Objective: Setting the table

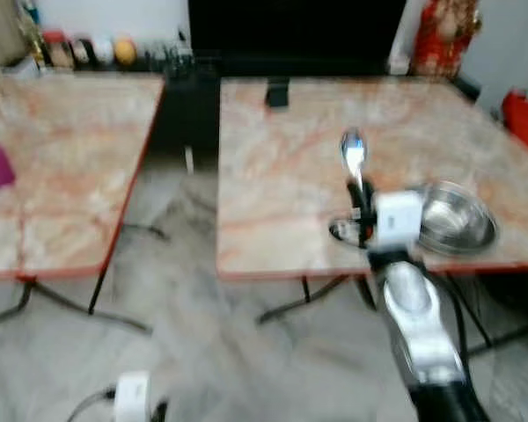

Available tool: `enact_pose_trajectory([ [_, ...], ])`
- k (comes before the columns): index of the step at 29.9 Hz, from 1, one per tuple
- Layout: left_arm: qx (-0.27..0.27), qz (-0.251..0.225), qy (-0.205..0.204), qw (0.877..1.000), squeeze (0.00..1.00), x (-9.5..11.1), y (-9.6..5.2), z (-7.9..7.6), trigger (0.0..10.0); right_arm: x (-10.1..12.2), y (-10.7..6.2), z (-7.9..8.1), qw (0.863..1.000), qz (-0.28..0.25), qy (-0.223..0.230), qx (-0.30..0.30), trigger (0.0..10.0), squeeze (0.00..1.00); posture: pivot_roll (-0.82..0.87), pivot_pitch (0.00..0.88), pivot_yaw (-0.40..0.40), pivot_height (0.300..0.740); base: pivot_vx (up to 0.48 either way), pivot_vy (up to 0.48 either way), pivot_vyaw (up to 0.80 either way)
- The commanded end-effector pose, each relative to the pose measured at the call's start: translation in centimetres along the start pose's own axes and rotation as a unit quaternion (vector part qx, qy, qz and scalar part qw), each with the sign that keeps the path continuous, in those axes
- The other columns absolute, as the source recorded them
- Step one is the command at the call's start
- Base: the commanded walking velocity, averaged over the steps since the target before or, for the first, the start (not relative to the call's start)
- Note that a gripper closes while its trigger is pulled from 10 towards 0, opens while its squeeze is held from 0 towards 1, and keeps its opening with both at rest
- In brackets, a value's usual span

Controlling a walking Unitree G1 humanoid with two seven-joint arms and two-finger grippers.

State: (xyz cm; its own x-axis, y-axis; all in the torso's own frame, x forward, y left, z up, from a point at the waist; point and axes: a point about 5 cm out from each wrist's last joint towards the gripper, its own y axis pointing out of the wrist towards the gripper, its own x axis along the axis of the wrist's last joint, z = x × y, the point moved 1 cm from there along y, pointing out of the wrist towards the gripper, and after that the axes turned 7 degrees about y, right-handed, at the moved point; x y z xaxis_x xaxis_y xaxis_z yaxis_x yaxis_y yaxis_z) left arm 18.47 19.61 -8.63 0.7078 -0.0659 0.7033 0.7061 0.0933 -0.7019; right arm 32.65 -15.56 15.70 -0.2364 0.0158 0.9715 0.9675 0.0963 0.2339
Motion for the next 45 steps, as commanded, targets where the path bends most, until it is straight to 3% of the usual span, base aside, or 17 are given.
enact_pose_trajectory([
  [1, 0.008, 0.008, 0.012, 1.0, 0.0, -0.4, -0.1, 0.9, 10.0, 0.5, 0.2, 0.4, 1.0, -0.01, 0.006, 0.006, 10.0, 0.0, -0.1, 0.0, -0.036, 0.719, 0.0, -0.435, 0.0],
  [24, 0.011, -0.006, 0.014, 1.0, 0.0, 0.0, -0.1, 1.0, 10.0, 0.5, 0.3, 0.3, 1.0, -0.008, 0.006, 0.001, 10.0, 0.0, -0.11, 0.0, -0.033, 0.719, 0.0, -0.43, 0.0],
  [45, 0.014, -0.017, 0.006, 1.0, 0.0, 0.4, -0.1, 1.1, 10.0, 0.4, 0.6, -0.6, 0.999, -0.005, 0.03, -0.028, 10.0, 0.0, -0.1, 0.0, -0.03, 0.719, 0.0, 0.0, 0.0],
])
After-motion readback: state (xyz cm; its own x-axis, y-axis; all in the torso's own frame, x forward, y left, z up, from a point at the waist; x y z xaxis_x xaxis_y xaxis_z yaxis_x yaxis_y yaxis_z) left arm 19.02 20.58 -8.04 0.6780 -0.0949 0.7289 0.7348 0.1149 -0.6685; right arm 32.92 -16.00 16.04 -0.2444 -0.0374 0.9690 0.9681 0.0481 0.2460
